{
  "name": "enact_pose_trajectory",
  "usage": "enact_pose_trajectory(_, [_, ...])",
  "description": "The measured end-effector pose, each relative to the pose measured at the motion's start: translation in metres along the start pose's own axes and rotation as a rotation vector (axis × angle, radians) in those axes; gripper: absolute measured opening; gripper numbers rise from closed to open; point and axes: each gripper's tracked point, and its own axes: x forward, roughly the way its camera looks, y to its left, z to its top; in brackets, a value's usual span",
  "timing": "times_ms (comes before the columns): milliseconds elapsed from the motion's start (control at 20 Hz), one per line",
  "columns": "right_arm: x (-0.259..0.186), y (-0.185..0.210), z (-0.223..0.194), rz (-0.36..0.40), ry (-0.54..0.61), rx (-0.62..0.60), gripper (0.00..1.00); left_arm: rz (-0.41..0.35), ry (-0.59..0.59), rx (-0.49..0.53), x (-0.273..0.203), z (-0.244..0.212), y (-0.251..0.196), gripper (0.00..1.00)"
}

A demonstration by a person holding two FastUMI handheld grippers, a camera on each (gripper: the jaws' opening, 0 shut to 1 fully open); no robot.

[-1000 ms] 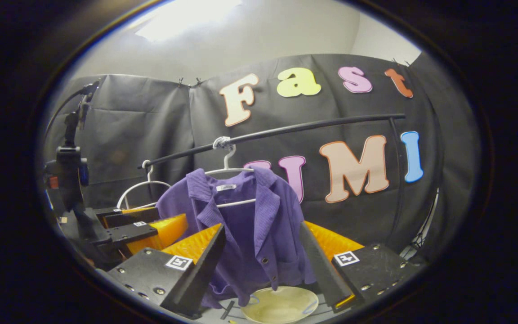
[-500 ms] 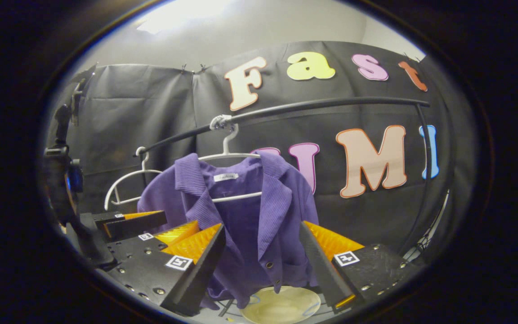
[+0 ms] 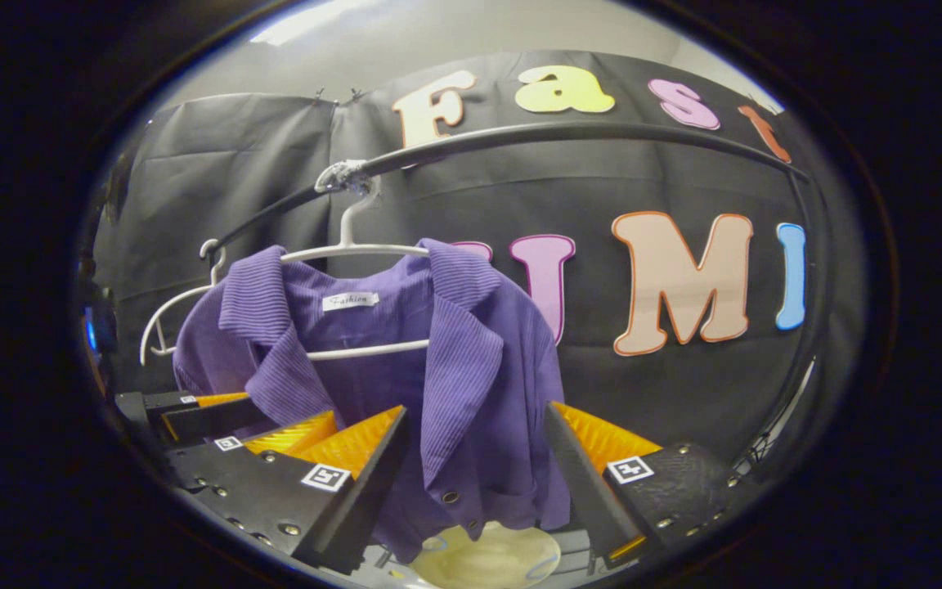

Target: Grasp the clothes on the hanger with both hands and then place them into the laundry hamper below.

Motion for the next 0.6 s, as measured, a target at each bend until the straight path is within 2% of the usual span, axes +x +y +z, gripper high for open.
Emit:
enact_pose_trajectory(50, [0.008,0.002,-0.004,0.025,0.015,-0.005,0.98,0.024,0.000,0.007,0.002,-0.001,0.001,0.93])
enact_pose_trajectory(100, [0.014,0.005,-0.007,0.061,0.021,-0.004,0.99,0.060,-0.005,0.019,0.004,-0.001,0.006,0.88])
enact_pose_trajectory(250, [0.035,0.016,-0.012,0.148,0.038,0.016,0.98,0.179,0.042,0.010,0.014,-0.006,0.021,0.85])
enact_pose_trajectory(350, [0.048,0.024,-0.015,0.193,0.047,0.037,0.98,0.211,0.029,-0.016,0.015,0.000,0.027,0.80])
enact_pose_trajectory(400, [0.057,0.023,-0.016,0.190,0.049,0.046,0.98,0.235,0.013,-0.027,0.015,0.002,0.031,0.77])
enact_pose_trajectory(450, [0.068,0.017,-0.016,0.166,0.049,0.051,0.98,0.260,0.006,-0.021,0.018,0.002,0.035,0.69])
enact_pose_trajectory(500, [0.077,0.011,-0.017,0.141,0.049,0.052,0.98,0.281,0.007,0.000,0.021,0.002,0.039,0.70])
enact_pose_trajectory(550, [0.084,0.010,-0.017,0.138,0.048,0.053,0.98,0.286,0.002,0.019,0.024,0.002,0.041,0.62])
enact_pose_trajectory(600, [0.089,0.014,-0.016,0.159,0.052,0.057,0.98,0.280,-0.003,0.028,0.023,0.003,0.038,0.63])
